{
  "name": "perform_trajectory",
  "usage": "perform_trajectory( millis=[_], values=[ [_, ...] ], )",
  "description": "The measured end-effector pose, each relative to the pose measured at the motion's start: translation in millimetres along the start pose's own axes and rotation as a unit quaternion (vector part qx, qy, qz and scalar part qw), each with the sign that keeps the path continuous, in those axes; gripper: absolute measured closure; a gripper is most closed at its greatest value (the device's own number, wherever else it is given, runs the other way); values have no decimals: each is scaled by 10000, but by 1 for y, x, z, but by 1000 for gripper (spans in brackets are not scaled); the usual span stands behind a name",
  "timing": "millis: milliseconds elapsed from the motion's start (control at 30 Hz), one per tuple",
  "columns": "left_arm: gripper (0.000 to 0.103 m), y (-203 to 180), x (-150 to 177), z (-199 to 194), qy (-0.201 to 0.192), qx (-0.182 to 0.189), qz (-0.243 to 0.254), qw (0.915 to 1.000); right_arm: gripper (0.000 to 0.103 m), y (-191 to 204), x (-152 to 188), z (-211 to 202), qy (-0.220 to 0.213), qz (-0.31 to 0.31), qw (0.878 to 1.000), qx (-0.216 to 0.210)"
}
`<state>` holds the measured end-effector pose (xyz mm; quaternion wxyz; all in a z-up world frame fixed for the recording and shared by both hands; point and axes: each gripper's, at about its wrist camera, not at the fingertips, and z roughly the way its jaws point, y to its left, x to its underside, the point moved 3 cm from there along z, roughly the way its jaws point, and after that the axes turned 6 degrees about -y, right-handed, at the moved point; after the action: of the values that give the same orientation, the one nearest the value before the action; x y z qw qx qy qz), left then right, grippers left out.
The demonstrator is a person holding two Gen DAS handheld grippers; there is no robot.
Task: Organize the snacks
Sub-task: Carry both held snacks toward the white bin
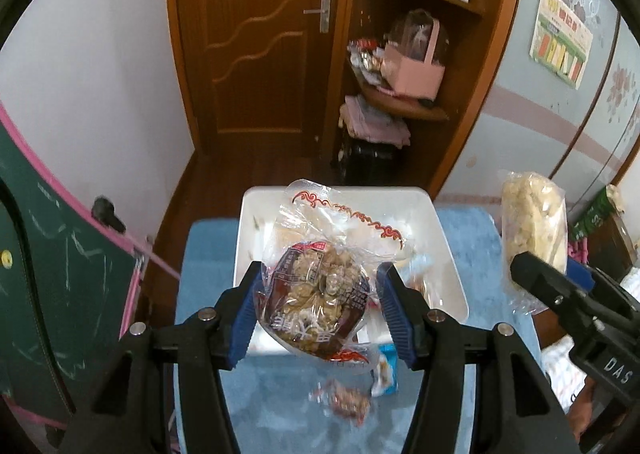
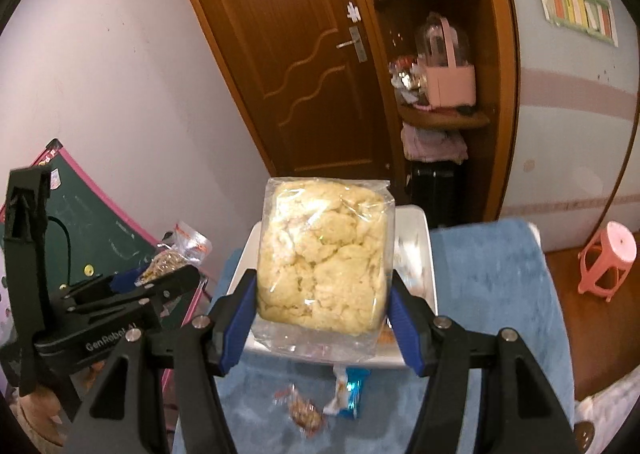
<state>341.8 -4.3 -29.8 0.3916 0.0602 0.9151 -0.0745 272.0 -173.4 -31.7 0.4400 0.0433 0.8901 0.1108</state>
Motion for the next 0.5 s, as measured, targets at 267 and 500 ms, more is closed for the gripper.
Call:
perform_trajectory(
  millis=[267, 500],
  values=[
    [43, 0, -31, 35, -34, -110, 158, 9998, 40, -1, -19, 41, 51, -177, 9993, 317],
    [11, 3, -23, 82, 288, -198, 141, 9993, 37, -14, -6, 90, 627, -280, 9972, 300]
  ],
)
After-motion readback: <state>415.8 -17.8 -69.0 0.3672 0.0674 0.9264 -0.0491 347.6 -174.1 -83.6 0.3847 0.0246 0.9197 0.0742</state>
